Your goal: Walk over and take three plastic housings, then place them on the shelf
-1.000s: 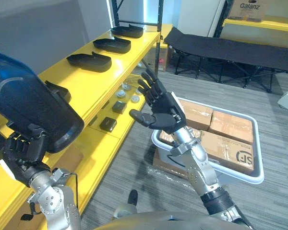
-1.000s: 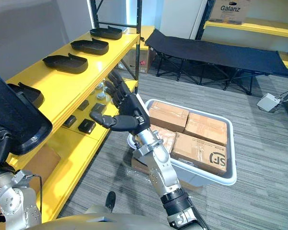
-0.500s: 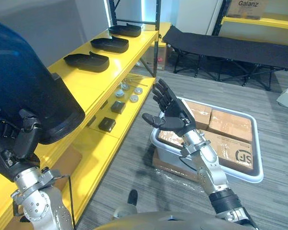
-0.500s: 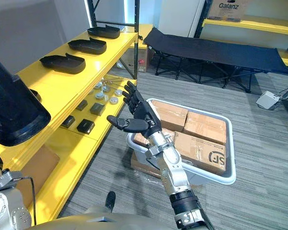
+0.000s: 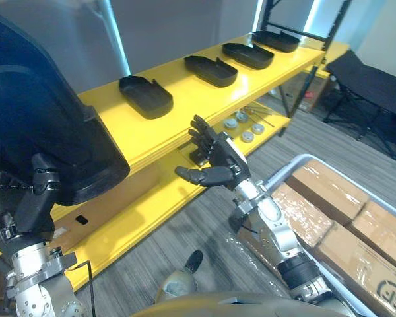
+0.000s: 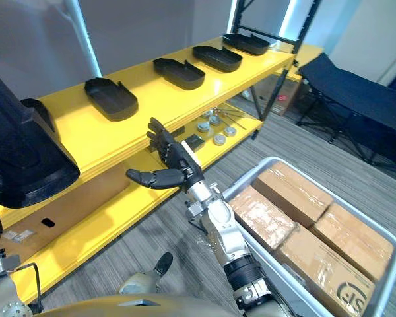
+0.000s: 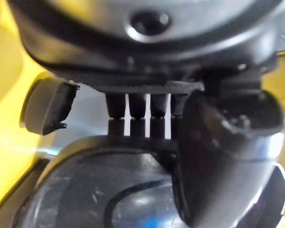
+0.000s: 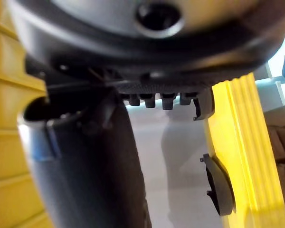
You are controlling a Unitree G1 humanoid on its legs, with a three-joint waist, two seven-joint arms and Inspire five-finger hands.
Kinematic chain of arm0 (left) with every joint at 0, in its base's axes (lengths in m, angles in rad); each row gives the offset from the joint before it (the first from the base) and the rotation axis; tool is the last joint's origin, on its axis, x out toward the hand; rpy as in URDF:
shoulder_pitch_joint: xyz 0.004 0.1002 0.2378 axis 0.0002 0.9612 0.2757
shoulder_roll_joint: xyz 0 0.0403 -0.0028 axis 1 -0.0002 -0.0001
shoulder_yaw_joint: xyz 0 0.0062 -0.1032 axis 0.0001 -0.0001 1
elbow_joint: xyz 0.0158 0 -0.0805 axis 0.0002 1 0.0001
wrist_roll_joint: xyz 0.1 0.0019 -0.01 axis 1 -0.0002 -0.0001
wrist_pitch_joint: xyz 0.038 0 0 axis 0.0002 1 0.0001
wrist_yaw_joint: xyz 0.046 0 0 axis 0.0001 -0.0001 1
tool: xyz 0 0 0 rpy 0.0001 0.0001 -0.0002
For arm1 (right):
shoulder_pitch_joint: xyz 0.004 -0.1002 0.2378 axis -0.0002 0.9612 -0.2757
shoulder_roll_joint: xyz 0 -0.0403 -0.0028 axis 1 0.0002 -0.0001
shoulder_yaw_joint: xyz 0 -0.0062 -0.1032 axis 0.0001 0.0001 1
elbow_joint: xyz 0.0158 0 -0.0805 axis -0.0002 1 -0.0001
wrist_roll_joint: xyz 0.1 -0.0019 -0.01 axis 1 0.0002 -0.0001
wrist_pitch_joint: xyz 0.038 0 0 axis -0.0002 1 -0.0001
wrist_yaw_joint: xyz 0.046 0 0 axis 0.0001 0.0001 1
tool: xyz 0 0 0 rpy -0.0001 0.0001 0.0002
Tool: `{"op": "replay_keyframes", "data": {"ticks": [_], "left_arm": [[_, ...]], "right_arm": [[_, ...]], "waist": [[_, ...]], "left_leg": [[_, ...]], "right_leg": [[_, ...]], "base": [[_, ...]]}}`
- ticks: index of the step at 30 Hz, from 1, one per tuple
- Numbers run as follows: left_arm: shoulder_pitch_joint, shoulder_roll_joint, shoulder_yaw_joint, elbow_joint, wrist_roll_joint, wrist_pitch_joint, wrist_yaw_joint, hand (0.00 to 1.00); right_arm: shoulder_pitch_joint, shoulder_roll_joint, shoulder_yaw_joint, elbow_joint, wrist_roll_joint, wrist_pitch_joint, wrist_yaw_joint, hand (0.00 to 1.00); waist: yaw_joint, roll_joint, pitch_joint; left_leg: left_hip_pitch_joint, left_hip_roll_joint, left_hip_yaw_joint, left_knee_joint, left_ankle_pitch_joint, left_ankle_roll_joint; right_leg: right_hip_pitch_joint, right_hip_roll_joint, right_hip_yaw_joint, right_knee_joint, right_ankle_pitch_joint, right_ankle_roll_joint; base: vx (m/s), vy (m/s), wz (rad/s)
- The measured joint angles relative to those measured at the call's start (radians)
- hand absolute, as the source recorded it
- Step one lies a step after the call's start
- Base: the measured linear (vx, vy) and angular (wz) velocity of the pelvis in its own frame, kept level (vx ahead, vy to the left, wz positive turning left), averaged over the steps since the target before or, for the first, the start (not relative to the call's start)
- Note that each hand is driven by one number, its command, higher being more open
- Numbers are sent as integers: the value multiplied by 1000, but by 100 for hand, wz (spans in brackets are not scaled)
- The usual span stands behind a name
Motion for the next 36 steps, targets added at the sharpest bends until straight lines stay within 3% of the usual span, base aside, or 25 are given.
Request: {"op": "replay_keyframes", "data": {"ticks": [2, 4, 5, 6, 7, 8, 9, 10, 12, 13, 14, 19, 26, 29, 30, 32, 33, 34, 36], "left_arm": [[0, 12, -24, -3, -5, 1, -52, 0], [-10, 52, -88, -10, -4, 25, -115, 0], [-16, 70, -100, -10, -4, 30, -129, 0], [-28, 100, -113, -11, -4, 39, -146, 0], [-31, 108, -115, -10, -5, 40, -150, 0], [-31, 108, -114, -10, -8, 40, -150, 0], [-35, 104, -115, -2, -26, 40, -151, 0], [-42, 99, -117, 3, -35, 41, -158, 0], [-45, 99, -123, 3, -38, 41, -174, 0], [-46, 100, -134, 3, -39, 42, -185, 0], [-50, 100, -140, 1, -39, 43, -202, 0], [-50, 99, -184, 1, -37, 56, -224, 0], [-48, 95, -222, -4, -38, 63, -220, 0], [-49, 76, -222, -25, -39, 66, -233, 0], [-53, 69, -223, -25, -38, 73, -246, 0], [-54, 84, -219, -35, -39, 77, -266, 0], [-54, 97, -214, -43, -38, 77, -266, 0], [-58, 111, -205, -43, -39, 76, -257, 0], [-59, 114, -195, -38, -39, 76, -214, 0]], "right_arm": [[0, -3, -2, 0, 1, 0, -28, 100], [3, -15, -18, 1, 0, 0, -84, 100], [3, -14, -25, 1, 0, 0, -91, 100], [0, -14, -30, 1, 1, 0, -96, 100], [-6, -12, -26, 1, 0, 1, -85, 100], [-8, -10, -22, 1, 0, 1, -77, 100], [-11, -10, -19, 1, 0, 1, -59, 100], [-4, -26, -18, 1, 1, 3, -37, 100], [2, -54, -12, 1, 0, 10, -14, 100], [3, -78, -8, 1, 0, 12, 4, 100], [6, -83, -14, -2, 0, 11, 20, 100], [12, -65, -19, -23, 21, 11, 51, 100], [19, -22, -18, -26, 20, 11, 67, 100], [22, -22, -23, -26, 11, 2, 33, 100], [31, -27, -30, -26, 4, -3, 12, 100], [45, -25, -49, -26, 5, -17, -1, 100], [46, -24, -55, -26, 5, -31, 0, 100], [44, -16, -62, -27, 6, -52, 3, 100], [36, -6, -61, -43, 13, -80, 4, 100]], "waist": [[-6, -6, 2], [-41, 17, 22], [-50, 21, 26], [-58, 23, 33], [-58, 17, 37], [-57, 16, 41], [-60, 27, 50], [-76, 56, 65], [-90, 62, 70], [-93, 44, 75], [-99, 15, 77], [-116, 14, 79], [-108, 17, 82], [-103, 23, 93], [-111, 42, 98], [-113, 51, 97], [-114, 46, 100], [-114, 42, 102], [-115, 44, 105]], "left_leg": [[0, -30, -4, 0, 8, 14], [13, -58, -44, 1, 27, 40], [14, -62, -52, 1, 30, 44], [14, -65, -46, 0, 27, 42], [13, -65, -14, 0, 27, 42], [10, -64, 6, 0, 27, 42], [8, -55, 31, 0, 26, 41], [8, -28, 62, 0, 22, 36], [5, -1, 86, 1, 4, 18], [-4, 12, 127, 1, -59, 15], [-15, 19, 173, 35, -55, 34], [2, 27, 190, 30, 15, 37], [-12, -32, 226, 80, -40, 68], [-66, -92, 224, 231, -137, 106], [-66, -105, 205, 274, -159, 125], [-49, -119, 169, 286, -183, 141], [-29, -125, 153, 277, -190, 147], [-8, -128, 132, 265, -195, 153], [26, -132, 101, 251, -200, 162]], "right_leg": [[-9, -50, 0, 101, -37, 0], [-52, -109, 139, 282, -47, -12], [-67, -115, 169, 308, -52, -21], [-73, -105, 221, 287, -73, -47], [-60, -90, 257, 222, -90, -53], [-52, -82, 272, 184, -102, -48], [-39, -65, 288, 124, -106, -3], [-29, -26, 294, 93, -89, -2], [-20, 3, 287, 69, -76, -15], [-16, 2, 278, 34, -56, -30], [-20, -4, 271, 18, -44, -35], [-29, 9, 270, 15, -33, -17], [-23, -58, 270, 7, -23, 2], [-19, -124, 251, 105, -36, -22], [-54, -171, 253, 256, -13, -61], [-140, -232, 286, 482, 90, -203], [-176, -251, 321, 565, 162, -230], [-214, -244, 380, 629, 174, -200], [-245, -206, 414, 613, 75, -126]], "base": [[49, 21, 56], [60, 36, 79], [22, 26, 61], [-7, 0, 10], [-13, -14, -17], [-50, -54, -48], [-105, -66, -35], [-131, -55, -17], [-140, -48, 9], [-102, -50, 8], [-48, -34, 6], [-1, -25, 5], [34, 64, -4], [116, 153, 30], [155, 169, 55], [169, 174, 58], [220, 139, 50], [230, 121, 45], [189, 98, 38]]}}
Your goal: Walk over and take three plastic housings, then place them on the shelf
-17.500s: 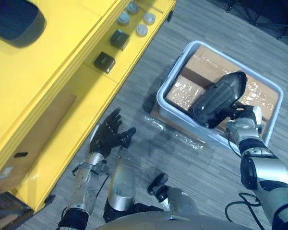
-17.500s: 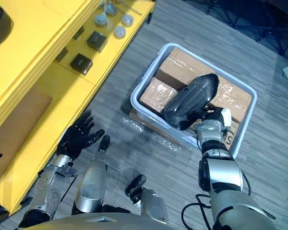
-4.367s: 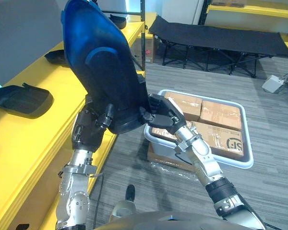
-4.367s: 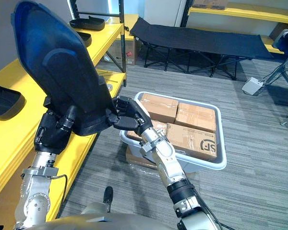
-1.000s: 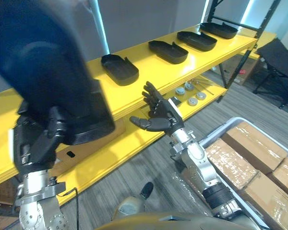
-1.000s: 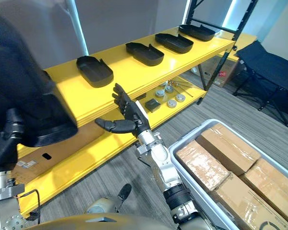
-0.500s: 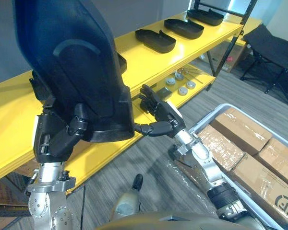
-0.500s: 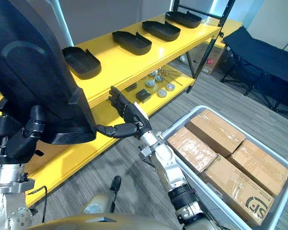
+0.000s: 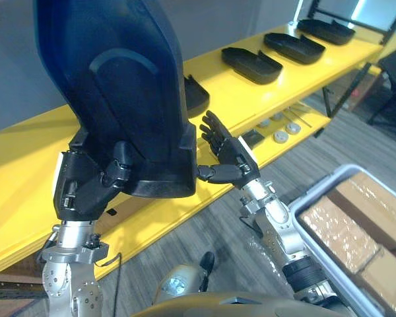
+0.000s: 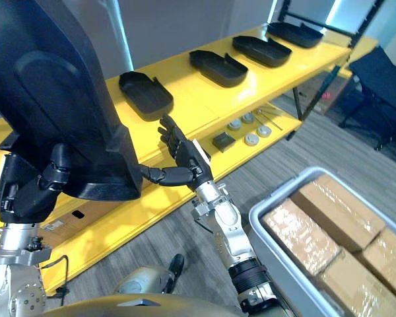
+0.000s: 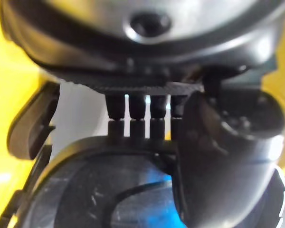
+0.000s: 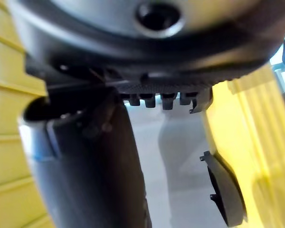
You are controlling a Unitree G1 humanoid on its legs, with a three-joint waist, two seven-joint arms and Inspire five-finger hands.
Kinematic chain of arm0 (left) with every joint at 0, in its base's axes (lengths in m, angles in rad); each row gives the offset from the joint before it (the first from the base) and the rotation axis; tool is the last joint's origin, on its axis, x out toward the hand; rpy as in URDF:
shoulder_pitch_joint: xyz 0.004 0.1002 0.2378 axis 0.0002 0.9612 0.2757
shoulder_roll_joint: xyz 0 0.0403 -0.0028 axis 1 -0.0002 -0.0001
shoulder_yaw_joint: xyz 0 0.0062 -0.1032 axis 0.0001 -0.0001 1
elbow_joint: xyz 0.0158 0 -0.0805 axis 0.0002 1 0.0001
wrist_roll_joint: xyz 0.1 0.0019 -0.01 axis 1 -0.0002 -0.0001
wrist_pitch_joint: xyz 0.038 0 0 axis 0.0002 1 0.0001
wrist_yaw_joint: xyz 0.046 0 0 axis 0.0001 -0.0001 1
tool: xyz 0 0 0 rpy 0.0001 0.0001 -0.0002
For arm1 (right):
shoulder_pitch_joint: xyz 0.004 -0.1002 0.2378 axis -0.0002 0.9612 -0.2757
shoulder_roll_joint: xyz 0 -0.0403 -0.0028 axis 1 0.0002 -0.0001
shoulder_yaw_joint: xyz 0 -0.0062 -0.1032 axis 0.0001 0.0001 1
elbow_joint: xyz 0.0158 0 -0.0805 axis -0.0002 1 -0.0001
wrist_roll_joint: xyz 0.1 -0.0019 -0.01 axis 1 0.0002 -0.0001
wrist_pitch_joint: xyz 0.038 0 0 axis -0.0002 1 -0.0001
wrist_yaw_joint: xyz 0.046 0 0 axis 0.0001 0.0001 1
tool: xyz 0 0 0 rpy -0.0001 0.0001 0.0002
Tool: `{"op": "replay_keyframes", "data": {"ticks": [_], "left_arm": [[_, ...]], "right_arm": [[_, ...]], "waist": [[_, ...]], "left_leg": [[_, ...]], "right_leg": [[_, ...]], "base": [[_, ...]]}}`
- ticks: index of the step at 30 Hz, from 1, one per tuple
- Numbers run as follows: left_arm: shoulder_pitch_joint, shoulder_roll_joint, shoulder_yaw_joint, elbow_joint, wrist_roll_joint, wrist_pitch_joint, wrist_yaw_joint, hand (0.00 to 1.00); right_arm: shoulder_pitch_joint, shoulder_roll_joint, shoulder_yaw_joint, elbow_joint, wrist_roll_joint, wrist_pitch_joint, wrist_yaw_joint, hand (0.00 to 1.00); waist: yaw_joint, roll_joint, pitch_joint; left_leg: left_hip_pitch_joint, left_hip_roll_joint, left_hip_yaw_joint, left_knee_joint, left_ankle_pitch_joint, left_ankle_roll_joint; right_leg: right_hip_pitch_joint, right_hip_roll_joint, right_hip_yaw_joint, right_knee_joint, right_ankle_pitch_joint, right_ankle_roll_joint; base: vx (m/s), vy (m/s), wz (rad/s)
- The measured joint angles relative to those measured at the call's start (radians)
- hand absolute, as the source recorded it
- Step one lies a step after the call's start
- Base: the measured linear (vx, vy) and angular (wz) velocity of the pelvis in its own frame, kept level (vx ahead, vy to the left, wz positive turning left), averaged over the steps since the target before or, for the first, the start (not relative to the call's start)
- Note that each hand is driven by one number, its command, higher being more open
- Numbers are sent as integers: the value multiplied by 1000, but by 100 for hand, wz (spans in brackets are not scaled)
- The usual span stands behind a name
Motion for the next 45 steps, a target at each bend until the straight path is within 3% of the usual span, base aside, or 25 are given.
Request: {"op": "replay_keyframes", "data": {"ticks": [2, 3, 4, 5, 6, 7, 8, 9, 10, 12, 13, 15, 16, 18, 19, 22, 24, 34, 45], "left_arm": [[-10, 9, 2, 1, 3, 0, 70, 0], [-18, 9, 1, 3, 4, 0, 87, 0], [-45, 8, -9, 13, 2, -1, 115, 0], [-90, 7, -27, 36, 2, -8, 133, 0], [-108, 5, -31, 53, 2, -17, 132, 0], [-139, 10, -27, 85, 1, -32, 127, 0], [-150, 9, -27, 86, 1, -34, 128, 0], [-162, 10, -24, 98, -8, -49, 116, 0], [-138, 1, -26, 105, -29, -50, 111, 0], [-106, -19, -13, 94, -49, -61, 100, 0], [-90, -36, 19, 81, -75, -62, 85, 0], [-75, -58, 71, 51, -100, -63, 78, 0], [-74, -67, 85, 37, -119, -63, 68, 0], [-72, -78, 79, 20, -136, -59, 46, 0], [-71, -79, 68, 10, -150, -55, 25, 0], [-71, -79, 33, -42, -152, -54, 13, 0], [-70, -75, 11, -50, -150, -54, 14, 0], [-26, -58, -7, -49, -108, -35, 1, 0], [-32, -58, -5, -49, -108, -32, -9, 0]], "right_arm": [[-44, -5, 1, -57, 24, -6, 11, 100], [-61, -6, 1, -74, 41, -7, 16, 100], [-91, -20, -4, -117, 67, -13, 18, 100], [-112, -36, -13, -175, 88, -41, 16, 100], [-123, -38, -15, -200, 87, -53, 11, 100], [-140, -23, -15, -244, 85, -79, -6, 100], [-150, -22, -20, -276, 85, -85, -17, 100], [-164, -13, -27, -303, 86, -126, -33, 100], [-166, -6, -26, -314, 86, -130, -41, 100], [-170, -1, -27, -340, 100, -134, -41, 100], [-184, 2, -26, -342, 116, -136, -36, 100], [-204, -1, -34, -341, 126, -124, -39, 100], [-203, -3, -46, -337, 126, -111, -41, 100], [-188, -4, -83, -295, 123, -92, -55, 100], [-172, -3, -98, -274, 117, -73, -73, 100], [-159, 3, -105, -213, 42, -24, -113, 100], [-158, 3, -86, -202, 25, -1, -113, 100], [-142, 7, -98, -202, 38, -14, -116, 100], [-136, 9, -97, -202, 75, -31, -83, 100]], "waist": [[3, 4, 5], [4, 7, 7], [-1, 17, 12], [-18, 34, 20], [-31, 39, 23], [-65, -12, 25], [-76, -19, 29], [-46, -27, 47], [-39, -50, 35], [-28, -50, 22], [-11, -52, 15], [10, -57, 2], [7, -44, 1], [10, -24, -3], [13, -23, -5], [38, -41, -6], [34, -42, -7], [-57, -48, -14], [-79, -34, -30]], "left_leg": [[40, -5, -32, -41, 1, -2], [49, -6, -42, -51, 5, -7], [65, -10, -79, -69, 19, -18], [80, -14, -143, -93, 21, -32], [86, -11, -161, -109, 9, -48], [39, -54, -112, 20, -74, -3], [-1, -59, -74, 171, -97, 39], [42, -74, -93, 215, -193, -19], [79, -98, -138, 203, -190, -11], [92, -98, -220, 171, -198, -30], [78, -65, -208, 159, -202, -30], [33, 14, -115, 153, -198, -29], [-3, 63, -35, 164, -197, -32], [-17, 120, 83, 142, -151, -61], [-3, 126, 143, 119, -131, -52], [51, 106, 167, 10, -74, -36], [59, 103, 167, 1, -70, -34], [146, 117, 295, -180, 3, -50], [155, 118, 331, -253, 70, -41]], "right_leg": [[-47, 84, 36, -162, -82, 48], [-61, 109, 53, -200, -82, 48], [-83, 165, 103, -261, -83, 46], [-109, 230, 173, -301, -82, 37], [-120, 255, 203, -315, -81, 36], [-137, 226, 258, -364, -74, 51], [-127, 209, 270, -373, -72, 63], [-105, 169, 294, -368, -66, 70], [-63, 143, 278, -390, -51, 82], [5, 158, 202, -441, -47, 79], [38, 177, 138, -496, -24, 67], [79, 201, 22, -578, 3, 52], [112, 216, -65, -609, 11, 44], [158, 224, -167, -618, 13, 42], [176, 218, -193, -616, 13, 41], [193, 202, -175, -606, 15, 42], [193, 199, -143, -605, 17, 42], [198, 208, -56, -700, 30, 63], [170, 210, -46, -716, 58, 80]], "base": [[117, 63, 32], [57, -9, 45], [46, -64, 91], [37, -89, 119], [72, -124, 168], [111, -107, 148], [258, -194, 140], [372, -282, 105], [316, -255, 98], [200, -273, 140], [158, -300, 138], [82, -230, 151], [91, -226, 181], [121, -149, 178], [125, -53, 163], [111, 24, 68], [66, 47, 3], [-99, -2, -29], [-16, 17, -2]]}}
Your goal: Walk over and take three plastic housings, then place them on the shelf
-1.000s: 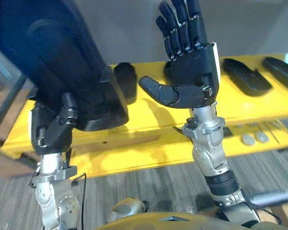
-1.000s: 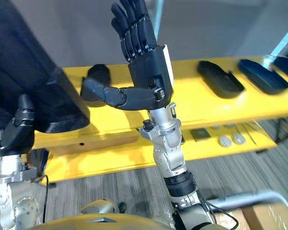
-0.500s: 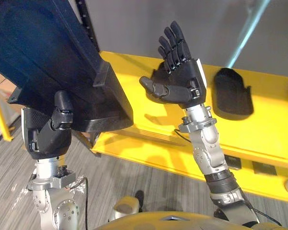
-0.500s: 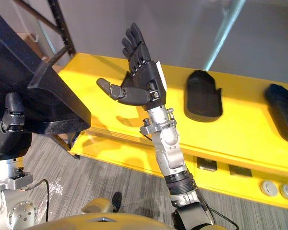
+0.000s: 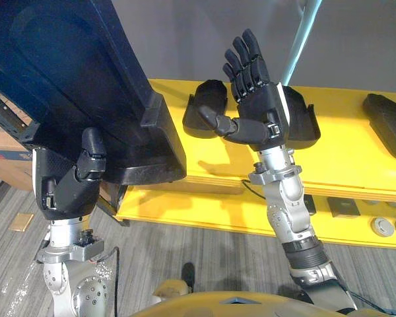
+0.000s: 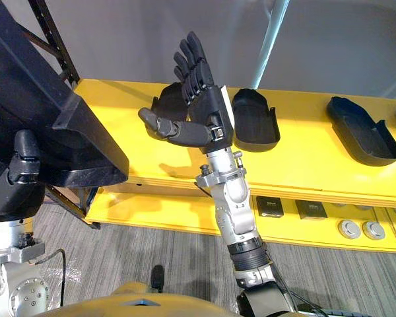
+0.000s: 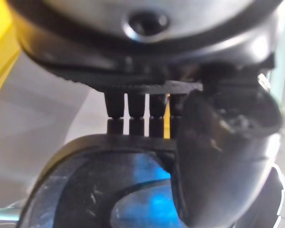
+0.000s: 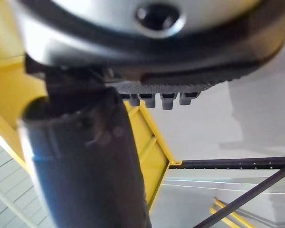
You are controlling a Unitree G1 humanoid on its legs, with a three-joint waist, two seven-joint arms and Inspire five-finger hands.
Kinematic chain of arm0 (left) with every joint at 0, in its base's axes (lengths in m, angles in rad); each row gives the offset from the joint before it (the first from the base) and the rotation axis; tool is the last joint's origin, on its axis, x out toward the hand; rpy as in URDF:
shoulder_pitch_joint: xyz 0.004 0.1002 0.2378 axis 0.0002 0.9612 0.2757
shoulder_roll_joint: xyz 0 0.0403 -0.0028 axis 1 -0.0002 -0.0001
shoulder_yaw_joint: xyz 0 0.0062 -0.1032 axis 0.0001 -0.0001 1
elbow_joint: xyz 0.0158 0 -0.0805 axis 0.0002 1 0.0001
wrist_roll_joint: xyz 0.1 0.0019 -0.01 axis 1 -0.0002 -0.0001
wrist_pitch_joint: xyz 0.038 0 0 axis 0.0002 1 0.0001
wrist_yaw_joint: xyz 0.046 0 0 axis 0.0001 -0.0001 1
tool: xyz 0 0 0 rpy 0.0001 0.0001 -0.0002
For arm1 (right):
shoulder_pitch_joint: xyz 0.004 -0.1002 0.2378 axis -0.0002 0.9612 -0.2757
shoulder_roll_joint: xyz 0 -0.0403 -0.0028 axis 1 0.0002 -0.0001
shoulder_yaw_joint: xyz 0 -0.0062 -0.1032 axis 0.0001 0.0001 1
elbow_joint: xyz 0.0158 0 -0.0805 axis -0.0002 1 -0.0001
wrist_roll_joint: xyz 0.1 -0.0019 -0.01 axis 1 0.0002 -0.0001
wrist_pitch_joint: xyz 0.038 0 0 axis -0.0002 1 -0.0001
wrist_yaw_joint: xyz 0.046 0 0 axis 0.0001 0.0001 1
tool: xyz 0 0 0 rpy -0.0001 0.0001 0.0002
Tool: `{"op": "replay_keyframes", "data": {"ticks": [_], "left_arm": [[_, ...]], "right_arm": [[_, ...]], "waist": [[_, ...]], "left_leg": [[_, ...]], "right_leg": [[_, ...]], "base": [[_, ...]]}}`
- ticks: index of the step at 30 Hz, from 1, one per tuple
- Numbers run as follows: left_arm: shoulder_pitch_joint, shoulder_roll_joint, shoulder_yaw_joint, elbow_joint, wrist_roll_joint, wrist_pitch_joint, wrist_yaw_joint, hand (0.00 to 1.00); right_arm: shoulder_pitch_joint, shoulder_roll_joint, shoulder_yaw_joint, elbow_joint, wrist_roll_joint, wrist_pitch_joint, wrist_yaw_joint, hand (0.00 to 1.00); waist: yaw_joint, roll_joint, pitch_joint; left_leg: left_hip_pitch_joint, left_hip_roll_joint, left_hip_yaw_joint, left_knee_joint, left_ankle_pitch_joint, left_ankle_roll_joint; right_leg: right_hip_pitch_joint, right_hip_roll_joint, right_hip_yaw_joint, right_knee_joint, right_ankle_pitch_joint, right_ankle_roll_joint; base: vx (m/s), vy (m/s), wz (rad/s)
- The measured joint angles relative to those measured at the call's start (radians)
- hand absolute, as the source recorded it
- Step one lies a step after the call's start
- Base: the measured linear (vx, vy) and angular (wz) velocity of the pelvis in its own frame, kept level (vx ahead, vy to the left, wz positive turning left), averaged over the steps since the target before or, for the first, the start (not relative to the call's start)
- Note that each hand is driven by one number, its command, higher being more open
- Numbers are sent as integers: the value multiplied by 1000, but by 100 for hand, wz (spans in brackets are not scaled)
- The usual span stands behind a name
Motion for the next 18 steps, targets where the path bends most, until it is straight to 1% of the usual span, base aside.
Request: {"op": "replay_keyframes", "data": {"ticks": [3, 4, 6, 8, 9, 15, 18], "left_arm": [[-2, 0, -1, -5, 7, 28, 3, 0], [-3, 0, -1, -9, 12, 45, 3, 0], [-3, -2, -1, -12, 17, 61, 3, 0], [-3, -3, -1, -24, 38, 84, 2, 0], [-1, -2, -22, -58, 42, 113, -9, 0], [2, -2, -23, -58, 43, 113, -4, 0], [7, -2, -32, -58, 87, 109, 72, 0]], "right_arm": [[13, 2, 2, 0, 48, 0, 45, 100], [27, 8, 5, 0, 55, 0, 65, 100], [42, 10, 25, 0, 74, 0, 96, 100], [52, 10, 47, -1, 73, 0, 112, 100], [97, 11, 88, -85, 72, 1, 121, 100], [98, 11, 87, -85, 70, 1, 118, 100], [110, 11, 65, -85, 2, 20, 53, 100]], "waist": [[-1, 15, -10], [3, 20, -13], [6, 29, -20], [9, 32, -21], [54, 27, -45], [53, 24, -46], [47, 20, -44]], "left_leg": [[-5, -9, -28, 0, 5, 1], [-6, -13, -40, 0, 7, 0], [-18, -18, -64, 0, 14, -1], [-29, -20, -87, 0, 21, -4], [-51, -19, -144, 0, 42, -16], [-50, -18, -140, 0, 42, -16], [-46, -16, -123, -1, 40, -15]], "right_leg": [[9, -4, -26, -3, 0, 1], [18, -4, -42, -8, 0, 1], [20, -1, -62, -16, 2, 4], [20, 1, -83, -18, 3, 5], [17, 15, -102, -16, -7, -7], [15, 15, -99, -16, -7, -7], [14, 14, -87, -10, -2, 2]], "base": [[13, 9, 25], [6, 3, 30], [-12, -4, 37], [-23, -8, 30], [-7, -1, 8], [0, 0, -1], [-2, 1, -11]]}}
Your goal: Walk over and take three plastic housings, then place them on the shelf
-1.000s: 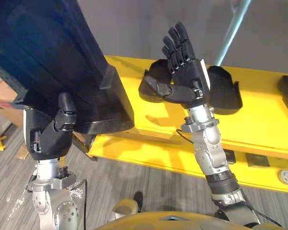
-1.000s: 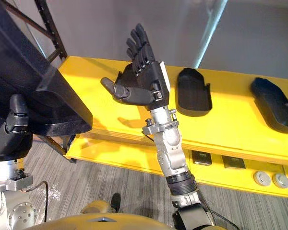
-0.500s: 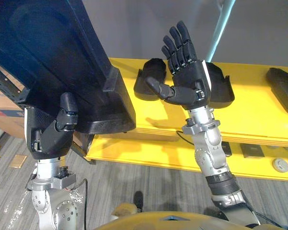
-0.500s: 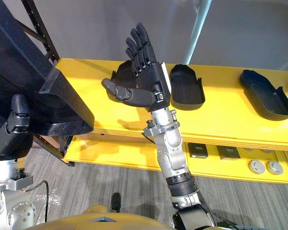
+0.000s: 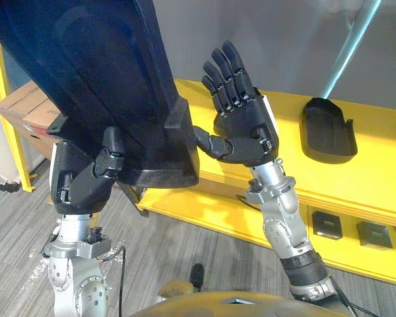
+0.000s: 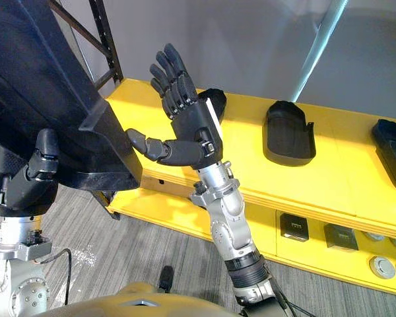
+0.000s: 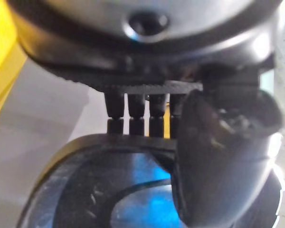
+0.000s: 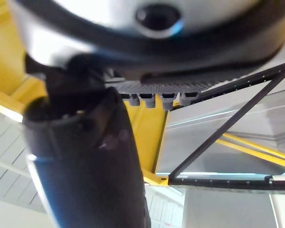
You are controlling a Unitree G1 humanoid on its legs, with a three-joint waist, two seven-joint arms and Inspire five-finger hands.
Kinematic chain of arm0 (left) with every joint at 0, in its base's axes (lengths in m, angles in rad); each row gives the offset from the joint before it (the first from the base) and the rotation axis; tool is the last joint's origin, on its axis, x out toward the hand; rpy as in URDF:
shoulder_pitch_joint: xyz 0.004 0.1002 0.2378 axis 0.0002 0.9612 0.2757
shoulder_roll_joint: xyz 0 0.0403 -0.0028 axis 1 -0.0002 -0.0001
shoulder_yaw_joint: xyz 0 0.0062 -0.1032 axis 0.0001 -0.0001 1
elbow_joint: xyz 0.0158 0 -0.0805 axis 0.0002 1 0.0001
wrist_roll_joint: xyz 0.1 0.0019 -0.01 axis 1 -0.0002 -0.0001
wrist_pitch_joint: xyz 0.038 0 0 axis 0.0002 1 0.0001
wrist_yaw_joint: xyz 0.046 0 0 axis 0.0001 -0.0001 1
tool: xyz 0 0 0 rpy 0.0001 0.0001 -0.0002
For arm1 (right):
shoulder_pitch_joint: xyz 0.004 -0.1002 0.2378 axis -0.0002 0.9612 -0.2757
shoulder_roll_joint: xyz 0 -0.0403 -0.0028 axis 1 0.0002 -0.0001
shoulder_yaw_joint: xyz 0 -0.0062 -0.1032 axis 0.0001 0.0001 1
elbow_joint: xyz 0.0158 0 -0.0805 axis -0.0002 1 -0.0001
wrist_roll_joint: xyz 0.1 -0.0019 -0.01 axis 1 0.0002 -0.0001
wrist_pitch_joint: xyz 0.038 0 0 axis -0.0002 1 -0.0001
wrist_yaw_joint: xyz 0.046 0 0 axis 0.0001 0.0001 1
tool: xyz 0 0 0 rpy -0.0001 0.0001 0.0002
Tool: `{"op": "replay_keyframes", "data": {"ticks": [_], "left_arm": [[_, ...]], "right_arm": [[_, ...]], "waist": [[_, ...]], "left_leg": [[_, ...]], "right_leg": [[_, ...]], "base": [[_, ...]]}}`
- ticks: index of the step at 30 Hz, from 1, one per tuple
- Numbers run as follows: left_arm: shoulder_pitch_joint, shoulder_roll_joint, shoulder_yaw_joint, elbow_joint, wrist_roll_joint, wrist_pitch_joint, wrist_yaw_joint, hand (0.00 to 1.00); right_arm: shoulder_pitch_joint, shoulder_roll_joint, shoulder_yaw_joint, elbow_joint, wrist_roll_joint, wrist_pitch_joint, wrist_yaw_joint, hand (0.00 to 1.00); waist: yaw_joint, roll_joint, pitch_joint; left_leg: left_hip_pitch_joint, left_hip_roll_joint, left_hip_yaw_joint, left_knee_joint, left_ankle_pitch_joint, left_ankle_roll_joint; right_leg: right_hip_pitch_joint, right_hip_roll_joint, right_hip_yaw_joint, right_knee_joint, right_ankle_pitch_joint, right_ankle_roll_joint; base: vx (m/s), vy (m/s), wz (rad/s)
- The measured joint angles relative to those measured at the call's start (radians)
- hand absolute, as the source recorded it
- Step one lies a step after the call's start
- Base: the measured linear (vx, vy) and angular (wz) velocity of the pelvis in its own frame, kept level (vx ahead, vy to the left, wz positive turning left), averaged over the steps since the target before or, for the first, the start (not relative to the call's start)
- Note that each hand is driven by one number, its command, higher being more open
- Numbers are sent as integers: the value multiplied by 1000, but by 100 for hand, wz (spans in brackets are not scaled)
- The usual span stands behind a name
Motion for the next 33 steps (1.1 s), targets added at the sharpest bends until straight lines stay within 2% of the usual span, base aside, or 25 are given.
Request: {"op": "replay_keyframes", "data": {"ticks": [4, 5, 7, 8, 12, 17, 21, 25, 28, 33], "left_arm": [[13, -1, -3, 21, 91, -2, 164, 0], [14, -1, -8, 32, 129, -4, 228, 0], [15, -2, -14, 52, 164, -6, 288, 0], [15, -4, -16, 82, 198, -6, 346, 0], [15, -16, -16, 127, 201, -6, 400, 0], [15, -17, -16, 128, 197, -6, 392, 0], [15, -13, -12, 128, 195, -6, 361, 0], [14, -7, -5, 128, 187, -6, 292, 0], [14, 12, 4, 128, 183, -6, 198, 0], [3, 42, 4, 124, 181, -4, 94, 0]], "right_arm": [[43, -4, -63, 36, -116, 68, -122, 100], [60, -10, -98, 62, -161, 100, -178, 100], [71, -13, -133, 88, -215, 137, -237, 100], [72, -16, -165, 117, -279, 170, -305, 100], [72, -17, -227, 143, -358, 214, -426, 100], [71, -15, -244, 143, -433, 217, -536, 100], [72, -14, -275, 143, -433, 217, -539, 100], [78, -13, -316, 137, -423, 215, -495, 100], [101, -12, -324, 136, -412, 204, -442, 100], [133, -12, -324, 100, -386, 192, -394, 100]], "waist": [[-25, -9, 6], [-33, -15, 11], [-47, -19, 16], [-60, -19, 17], [-74, -25, 22], [-75, -28, 24], [-76, -34, 31], [-85, -40, 39], [-101, -39, 39], [-118, -28, 45]], "left_leg": [[13, 5, 37, -1, -12, 14], [11, 11, 61, -1, -17, 17], [11, 15, 92, -1, -20, 20], [12, 17, 121, -1, -24, 23], [12, 11, 156, -1, -34, 32], [17, -1, 167, -1, -51, 40], [32, -6, 180, 0, -66, 43], [50, -9, 196, 0, -83, 43], [54, -14, 202, 0, -95, 44], [69, -22, 194, 4, -100, 34]], "right_leg": [[-3, -4, 32, 13, 2, 2], [-10, -3, 46, 12, 4, 5], [-11, -4, 51, 11, 8, 8], [-12, -5, 54, 10, 12, 13], [-13, -20, 62, 10, 18, 20], [-13, -38, 68, 12, 20, 24], [-5, -49, 75, 19, 20, 25], [4, -58, 96, 31, 20, 25], [4, -64, 102, 31, 21, 25], [7, -74, 119, 53, 19, 24]], "base": [[-30, 13, -24], [-44, 15, -26], [-27, 18, -15], [0, 26, -6], [39, 39, -5], [66, 36, -3], [77, 30, -5], [71, 15, -4], [70, -5, -4], [89, -11, 1]]}}
